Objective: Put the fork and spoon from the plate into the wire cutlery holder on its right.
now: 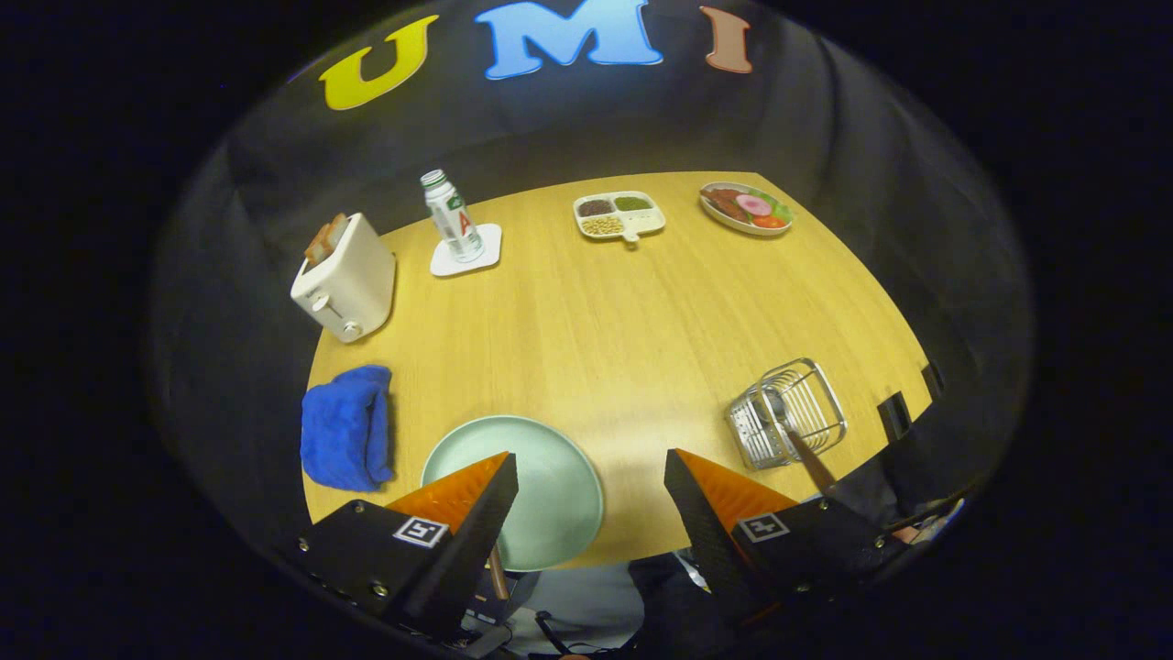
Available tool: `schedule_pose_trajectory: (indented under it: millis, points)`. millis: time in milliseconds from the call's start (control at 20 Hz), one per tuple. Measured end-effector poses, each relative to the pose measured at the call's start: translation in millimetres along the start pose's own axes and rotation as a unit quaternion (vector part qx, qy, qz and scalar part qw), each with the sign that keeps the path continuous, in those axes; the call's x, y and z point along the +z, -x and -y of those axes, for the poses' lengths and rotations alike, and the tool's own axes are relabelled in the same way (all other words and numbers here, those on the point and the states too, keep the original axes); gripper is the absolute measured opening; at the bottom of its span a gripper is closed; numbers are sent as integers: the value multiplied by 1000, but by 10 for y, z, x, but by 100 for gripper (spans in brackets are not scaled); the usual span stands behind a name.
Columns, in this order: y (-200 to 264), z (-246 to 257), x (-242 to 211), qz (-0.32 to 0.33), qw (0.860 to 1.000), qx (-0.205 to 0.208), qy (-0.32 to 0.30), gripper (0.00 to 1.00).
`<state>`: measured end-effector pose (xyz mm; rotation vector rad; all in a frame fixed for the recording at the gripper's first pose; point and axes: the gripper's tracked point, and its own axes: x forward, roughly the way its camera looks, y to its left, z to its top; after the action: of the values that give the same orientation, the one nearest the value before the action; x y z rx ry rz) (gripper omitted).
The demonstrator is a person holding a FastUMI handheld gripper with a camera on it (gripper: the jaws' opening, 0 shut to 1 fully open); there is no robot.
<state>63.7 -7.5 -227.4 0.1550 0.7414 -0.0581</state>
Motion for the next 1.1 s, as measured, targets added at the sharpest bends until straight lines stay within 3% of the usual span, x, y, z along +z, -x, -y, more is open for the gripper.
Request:
schedule_pose_trajectory:
  millis: [250,550,850,1100]
  points:
    - [-192,-578,-360,-27,999,42,20,99]
    - [-426,-821,-701,-56,997,48,1,99]
    - [-727,-812,-1078,-102,994,37,21,99]
    - [-883,-772,-1371,-139,989,27,48,82]
